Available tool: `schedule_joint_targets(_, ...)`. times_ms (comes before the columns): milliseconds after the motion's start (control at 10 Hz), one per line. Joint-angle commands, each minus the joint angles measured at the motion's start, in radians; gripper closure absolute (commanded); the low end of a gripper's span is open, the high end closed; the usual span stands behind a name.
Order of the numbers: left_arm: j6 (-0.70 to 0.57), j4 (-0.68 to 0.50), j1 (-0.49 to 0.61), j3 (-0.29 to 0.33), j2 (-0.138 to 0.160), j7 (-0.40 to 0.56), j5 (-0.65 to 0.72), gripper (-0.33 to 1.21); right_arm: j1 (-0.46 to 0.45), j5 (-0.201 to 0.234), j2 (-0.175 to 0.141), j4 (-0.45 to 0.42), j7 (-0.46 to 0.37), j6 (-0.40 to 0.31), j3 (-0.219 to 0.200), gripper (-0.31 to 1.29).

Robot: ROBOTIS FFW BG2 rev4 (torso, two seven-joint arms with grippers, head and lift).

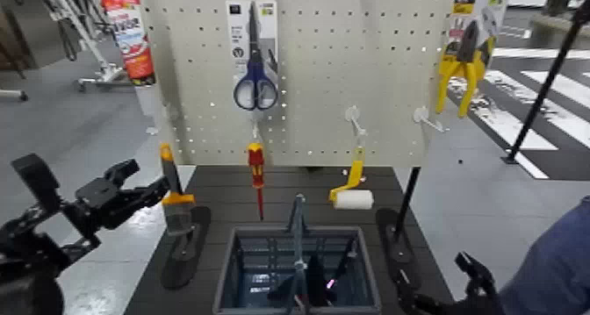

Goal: Put the yellow paint brush into the crate.

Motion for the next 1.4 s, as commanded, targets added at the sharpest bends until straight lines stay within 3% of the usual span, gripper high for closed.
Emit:
schedule_joint_targets(100,0.015,0.055,-0.048,-0.034,0.013,-0.036,-0.018,0.15,-0.009,-0.003,0.0,0.008,0.004,0.003,0.008,0.15)
schedule_joint_targets(500,0.038,0.104,-0.093,-0.085,0.032,-0.062,-0.07,0.16,-0.02,-0.009,0.0,0.015,0.01,0.003,0.016,0.15)
schedule_joint_targets(900,0.037,0.106,-0.105,-0.086,0.032,-0.054,-0.129,0.21,-0.022,-0.012,0.0,0.018,0.015,0.003,0.017,0.15)
schedule_joint_targets(1000,0.041,0.106,-0.105,-0.086,0.032,-0.049,-0.132,0.35,-0.022,-0.012,0.0,0.018,0.015,0.003,0.017,0.15)
schedule_joint_targets(1100,0.064,0.097,-0.103,-0.088,0.031,-0.042,-0.144,0.83,-0.022,-0.012,0.0,0.018,0.017,0.003,0.016,0.15)
schedule_joint_targets(1200,0.078,0.091,-0.103,-0.089,0.026,-0.031,-0.15,0.97,-0.022,-0.015,0.0,0.017,0.018,0.003,0.016,0.15)
schedule_joint_targets(1400,0.086,0.084,-0.103,-0.089,0.026,-0.029,-0.155,0.98,-0.022,-0.015,0.0,0.017,0.02,0.003,0.014,0.15)
